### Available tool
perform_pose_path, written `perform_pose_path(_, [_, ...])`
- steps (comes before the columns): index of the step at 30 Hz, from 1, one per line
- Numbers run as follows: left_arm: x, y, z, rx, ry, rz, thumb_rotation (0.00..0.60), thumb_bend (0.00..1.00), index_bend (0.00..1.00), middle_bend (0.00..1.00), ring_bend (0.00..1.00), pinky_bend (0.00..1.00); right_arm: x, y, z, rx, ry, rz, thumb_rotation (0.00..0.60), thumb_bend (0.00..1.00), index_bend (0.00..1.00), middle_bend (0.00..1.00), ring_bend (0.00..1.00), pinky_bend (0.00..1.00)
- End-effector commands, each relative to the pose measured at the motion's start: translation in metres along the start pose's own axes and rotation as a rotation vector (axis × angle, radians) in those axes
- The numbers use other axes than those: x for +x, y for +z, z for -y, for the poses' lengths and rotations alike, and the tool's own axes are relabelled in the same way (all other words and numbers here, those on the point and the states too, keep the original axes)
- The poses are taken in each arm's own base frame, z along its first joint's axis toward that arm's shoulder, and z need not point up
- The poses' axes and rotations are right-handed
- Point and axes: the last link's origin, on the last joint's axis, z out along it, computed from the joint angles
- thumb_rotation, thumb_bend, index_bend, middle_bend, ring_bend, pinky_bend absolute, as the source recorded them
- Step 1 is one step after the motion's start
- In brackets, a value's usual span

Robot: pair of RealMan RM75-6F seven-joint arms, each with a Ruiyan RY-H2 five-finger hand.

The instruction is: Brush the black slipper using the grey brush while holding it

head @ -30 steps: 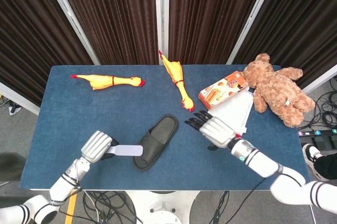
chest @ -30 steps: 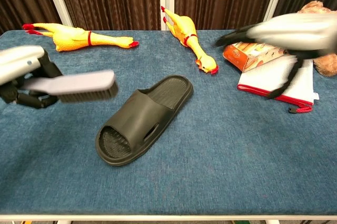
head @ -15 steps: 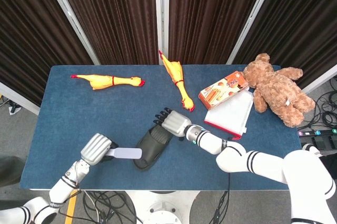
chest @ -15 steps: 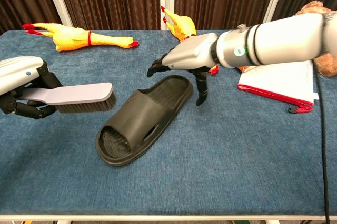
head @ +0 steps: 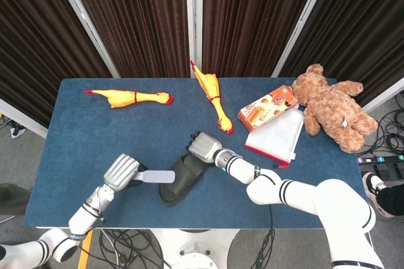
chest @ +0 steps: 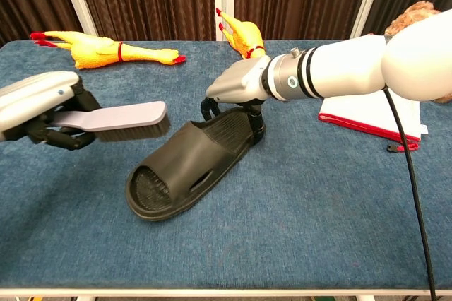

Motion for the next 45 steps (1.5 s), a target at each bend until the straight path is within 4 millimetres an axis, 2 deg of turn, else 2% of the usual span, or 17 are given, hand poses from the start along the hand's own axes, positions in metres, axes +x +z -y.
perform_pose_path(1, [-0.015,0.025,-0.003,-0.004,-0.005,-0.012,0.600,0.58,1.00,1.00,1.00,1.00,0.002,-0.003,-0.001,0.001,0.001,-0.021,0.600,0.13,0.63,0.45,0.28,0.37])
perform_pose_path(6, [-0.029,0.038,-0.008,-0.020,0.053,-0.026,0.600,0.58,1.00,1.00,1.00,1.00,0.003,-0.005,-0.004,0.001,-0.006,-0.029,0.600,0.13,0.65,0.47,0.28,0.37])
perform_pose_path(11, [-0.045,0.046,-0.001,0.014,0.082,0.015,0.600,0.58,1.00,1.00,1.00,1.00,0.002,-0.008,-0.005,0.006,-0.001,-0.029,0.600,0.13,0.65,0.47,0.28,0.37])
perform_pose_path(16, [-0.053,0.042,-0.001,-0.004,0.097,0.024,0.600,0.58,1.00,1.00,1.00,1.00,0.002,-0.008,-0.003,0.015,0.006,-0.031,0.600,0.13,0.65,0.48,0.28,0.37])
perform_pose_path(21, [-0.061,0.032,-0.012,-0.088,0.120,0.072,0.600,0.58,1.00,1.00,1.00,1.00,0.004,-0.007,-0.003,0.016,0.019,-0.037,0.600,0.13,0.65,0.48,0.28,0.37])
perform_pose_path(27, [-0.057,0.021,-0.031,-0.140,0.056,0.083,0.600,0.58,1.00,1.00,1.00,1.00,0.003,-0.007,-0.006,0.015,0.024,-0.036,0.600,0.13,0.66,0.48,0.28,0.37])
perform_pose_path(31, [-0.044,0.024,-0.035,-0.126,0.042,0.060,0.600,0.58,1.00,1.00,1.00,1.00,0.002,-0.008,-0.007,0.014,0.029,-0.038,0.600,0.13,0.65,0.48,0.28,0.37])
perform_pose_path(38, [-0.029,0.045,-0.022,0.011,0.016,-0.010,0.600,0.58,1.00,1.00,1.00,1.00,0.003,-0.009,-0.006,0.020,0.031,-0.042,0.600,0.13,0.65,0.47,0.28,0.37])
perform_pose_path(45, [-0.040,0.050,-0.006,0.123,0.106,-0.021,0.600,0.58,1.00,1.00,1.00,1.00,0.003,-0.009,-0.004,0.030,0.031,-0.039,0.600,0.13,0.65,0.47,0.28,0.37])
